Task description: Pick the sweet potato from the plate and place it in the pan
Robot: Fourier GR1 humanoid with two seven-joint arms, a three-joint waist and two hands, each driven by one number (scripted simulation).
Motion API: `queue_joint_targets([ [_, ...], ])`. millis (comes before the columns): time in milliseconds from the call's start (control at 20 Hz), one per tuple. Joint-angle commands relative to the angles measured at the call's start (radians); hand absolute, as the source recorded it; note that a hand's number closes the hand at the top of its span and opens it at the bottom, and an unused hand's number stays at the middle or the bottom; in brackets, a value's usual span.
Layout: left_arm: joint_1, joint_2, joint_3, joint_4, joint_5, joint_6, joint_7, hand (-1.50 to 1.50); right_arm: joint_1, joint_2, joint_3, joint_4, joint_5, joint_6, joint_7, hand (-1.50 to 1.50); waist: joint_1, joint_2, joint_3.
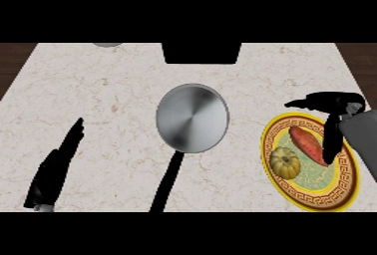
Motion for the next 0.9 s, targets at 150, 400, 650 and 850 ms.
queue_joint_targets([
  [150,-0.063,-0.018,0.046,0.046,0.009,-0.056,0.024,0.0,0.072,0.029,0.011,0.02,0.118,-0.05,-0.06,-1.5,-0.001,0.002,0.0],
  [400,0.032,-0.063,0.015,-0.034,-0.068,-0.018,0.005,0.0,0.062,0.022,-0.008,0.034,0.174,0.007,-0.088,-1.5,0.001,0.0,0.0],
  [650,-0.019,-0.076,0.059,-0.015,-0.063,-0.053,0.034,0.0,0.118,0.076,-0.041,0.0,0.22,-0.013,-0.078,-1.5,-0.002,0.0,0.0],
  [850,-0.059,-0.084,0.083,0.038,-0.068,-0.078,0.016,0.0,0.136,0.056,-0.066,-0.009,0.255,-0.022,-0.126,-1.5,-0.004,0.0,0.0],
])
